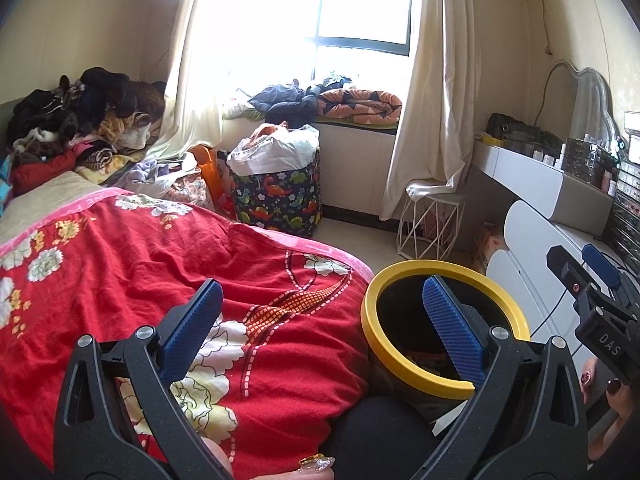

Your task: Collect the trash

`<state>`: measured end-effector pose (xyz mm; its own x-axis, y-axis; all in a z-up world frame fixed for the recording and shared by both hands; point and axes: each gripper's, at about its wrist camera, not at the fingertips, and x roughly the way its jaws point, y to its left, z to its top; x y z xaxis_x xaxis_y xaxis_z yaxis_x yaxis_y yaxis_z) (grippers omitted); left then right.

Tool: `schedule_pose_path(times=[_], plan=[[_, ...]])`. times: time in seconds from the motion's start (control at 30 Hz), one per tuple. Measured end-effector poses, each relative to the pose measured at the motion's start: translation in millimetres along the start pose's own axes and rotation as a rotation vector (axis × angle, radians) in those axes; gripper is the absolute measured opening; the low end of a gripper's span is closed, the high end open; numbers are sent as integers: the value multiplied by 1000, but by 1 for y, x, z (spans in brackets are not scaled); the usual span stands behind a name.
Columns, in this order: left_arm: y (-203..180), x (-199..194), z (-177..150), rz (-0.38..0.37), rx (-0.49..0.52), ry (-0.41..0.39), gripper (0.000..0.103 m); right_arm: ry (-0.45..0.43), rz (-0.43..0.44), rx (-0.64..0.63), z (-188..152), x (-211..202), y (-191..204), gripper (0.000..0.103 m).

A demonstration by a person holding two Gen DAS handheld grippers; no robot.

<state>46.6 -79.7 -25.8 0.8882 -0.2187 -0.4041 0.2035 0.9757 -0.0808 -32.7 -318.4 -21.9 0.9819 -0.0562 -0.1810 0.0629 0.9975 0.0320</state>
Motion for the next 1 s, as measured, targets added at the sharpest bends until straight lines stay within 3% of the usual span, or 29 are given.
schedule_pose_path(times=[1.0], plan=[[-1,-3,1,28,-8,-5,92,0,-4,2,0,-1,-6,97]])
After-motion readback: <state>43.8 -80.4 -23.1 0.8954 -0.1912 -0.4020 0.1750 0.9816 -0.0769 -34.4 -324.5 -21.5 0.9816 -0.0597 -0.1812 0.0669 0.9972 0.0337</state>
